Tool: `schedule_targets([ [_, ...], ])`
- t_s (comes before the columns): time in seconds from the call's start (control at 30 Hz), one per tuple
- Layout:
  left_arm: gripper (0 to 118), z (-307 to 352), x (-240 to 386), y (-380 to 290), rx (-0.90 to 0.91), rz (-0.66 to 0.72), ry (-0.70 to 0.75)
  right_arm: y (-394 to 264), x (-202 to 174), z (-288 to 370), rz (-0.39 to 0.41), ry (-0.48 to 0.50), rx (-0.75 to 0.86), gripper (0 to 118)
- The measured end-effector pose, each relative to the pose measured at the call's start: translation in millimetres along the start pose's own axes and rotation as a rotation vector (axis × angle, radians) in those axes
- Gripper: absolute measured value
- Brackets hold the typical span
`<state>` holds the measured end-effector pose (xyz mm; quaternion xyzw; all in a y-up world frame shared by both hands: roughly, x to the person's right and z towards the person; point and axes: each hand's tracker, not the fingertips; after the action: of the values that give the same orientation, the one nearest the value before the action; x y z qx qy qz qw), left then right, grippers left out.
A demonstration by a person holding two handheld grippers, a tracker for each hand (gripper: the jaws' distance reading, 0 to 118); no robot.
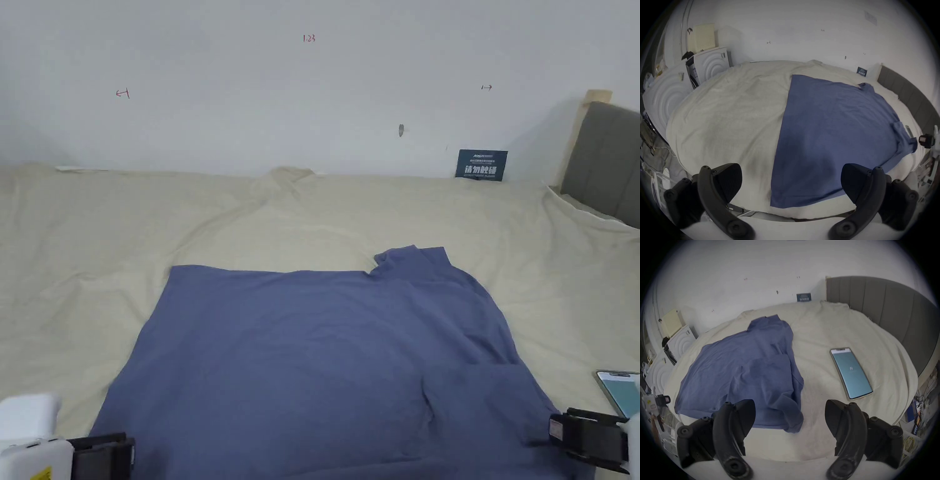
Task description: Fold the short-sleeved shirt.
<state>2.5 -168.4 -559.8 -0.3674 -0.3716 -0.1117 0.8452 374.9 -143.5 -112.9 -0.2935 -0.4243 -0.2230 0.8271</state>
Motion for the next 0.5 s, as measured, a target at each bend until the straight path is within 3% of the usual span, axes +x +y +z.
schedule_targets([
  [0.13,118,15,0,-4,0.030,-0.031,0.060,-13,-11,19,0.003,0.032,0.035,91],
  [0.17,118,18,1,-7,0.027,-0.035,0.079,-18,-14,23,-0.007,0.062,0.046,84],
  [0.2,116,22,3,-11,0.028,-0.031,0.092,-24,-15,26,-0.021,0.079,0.067,68],
  [0.23,109,25,5,-16,0.032,-0.037,0.101,-31,-19,31,-0.025,0.090,0.113,43],
  [0.27,84,27,6,-20,0.029,-0.044,0.108,-36,-23,34,-0.024,0.104,0.134,3],
  [0.33,24,31,11,-30,0.045,-0.062,0.114,-44,-33,35,-0.055,0.043,0.135,0],
  [0.37,5,30,12,-33,0.043,-0.053,0.144,-46,-36,33,-0.049,0.066,0.131,0],
  [0.5,4,26,9,-48,-0.015,-0.025,0.145,-55,-45,24,-0.027,0.096,0.071,0],
])
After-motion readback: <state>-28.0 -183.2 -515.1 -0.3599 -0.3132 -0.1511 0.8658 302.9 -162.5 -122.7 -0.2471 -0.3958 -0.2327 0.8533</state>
